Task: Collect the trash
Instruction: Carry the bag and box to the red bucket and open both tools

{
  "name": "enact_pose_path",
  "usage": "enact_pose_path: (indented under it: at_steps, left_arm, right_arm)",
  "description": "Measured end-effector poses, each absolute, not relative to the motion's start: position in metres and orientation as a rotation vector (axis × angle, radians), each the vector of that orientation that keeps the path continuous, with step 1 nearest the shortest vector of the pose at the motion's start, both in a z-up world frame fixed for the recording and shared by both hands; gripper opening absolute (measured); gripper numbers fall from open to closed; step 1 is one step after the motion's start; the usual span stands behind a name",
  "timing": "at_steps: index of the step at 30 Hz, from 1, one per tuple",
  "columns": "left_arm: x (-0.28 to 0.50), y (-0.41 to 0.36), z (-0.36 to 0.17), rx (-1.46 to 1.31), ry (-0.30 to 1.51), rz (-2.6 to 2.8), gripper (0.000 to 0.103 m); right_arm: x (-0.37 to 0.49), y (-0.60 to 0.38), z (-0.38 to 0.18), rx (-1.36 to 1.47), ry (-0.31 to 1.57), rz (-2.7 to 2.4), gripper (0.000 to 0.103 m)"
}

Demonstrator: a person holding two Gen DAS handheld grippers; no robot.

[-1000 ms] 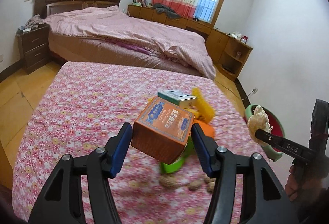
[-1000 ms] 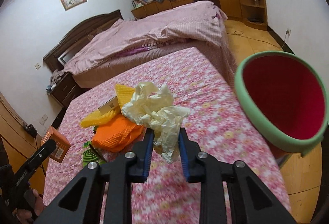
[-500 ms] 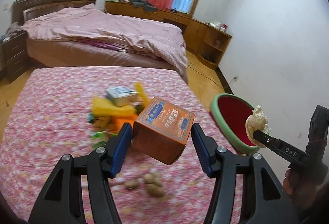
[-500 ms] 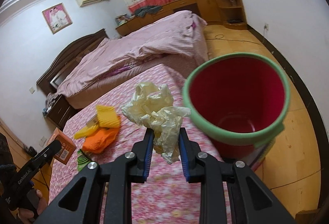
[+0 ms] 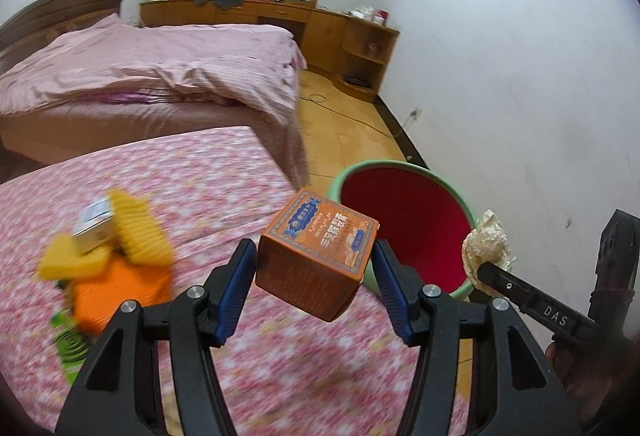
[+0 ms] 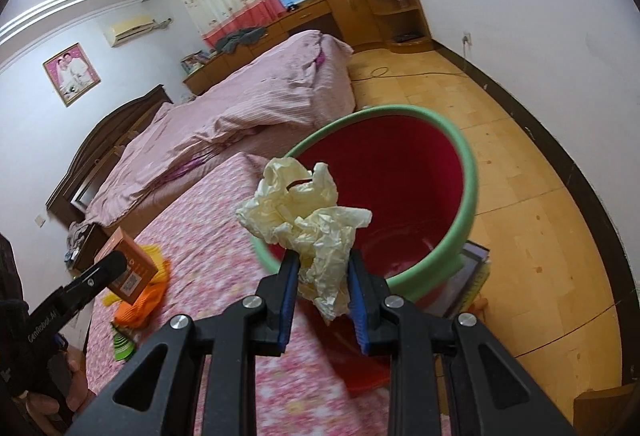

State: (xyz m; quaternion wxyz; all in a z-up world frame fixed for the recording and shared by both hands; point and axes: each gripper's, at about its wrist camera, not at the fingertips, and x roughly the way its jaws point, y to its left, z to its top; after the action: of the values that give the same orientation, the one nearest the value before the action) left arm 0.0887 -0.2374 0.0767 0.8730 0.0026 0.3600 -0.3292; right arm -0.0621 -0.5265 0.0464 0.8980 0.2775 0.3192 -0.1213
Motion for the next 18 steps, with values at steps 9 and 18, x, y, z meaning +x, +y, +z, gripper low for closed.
enact_pose_path:
  at_steps: [9,18]
  left_arm:
    - [0.099,-0.305,0.056,0.075,0.787,-0.765,0.060]
    - [0.114,-0.338,0.027,0.121,0.836,-0.803,0.060]
  right_arm:
    - [-0.052,-0.565,0.029,0.593,0.683,-0.286,0.027]
    - [-0.040,-0.588,0.005,0.627,0.712,-0.307,0.029]
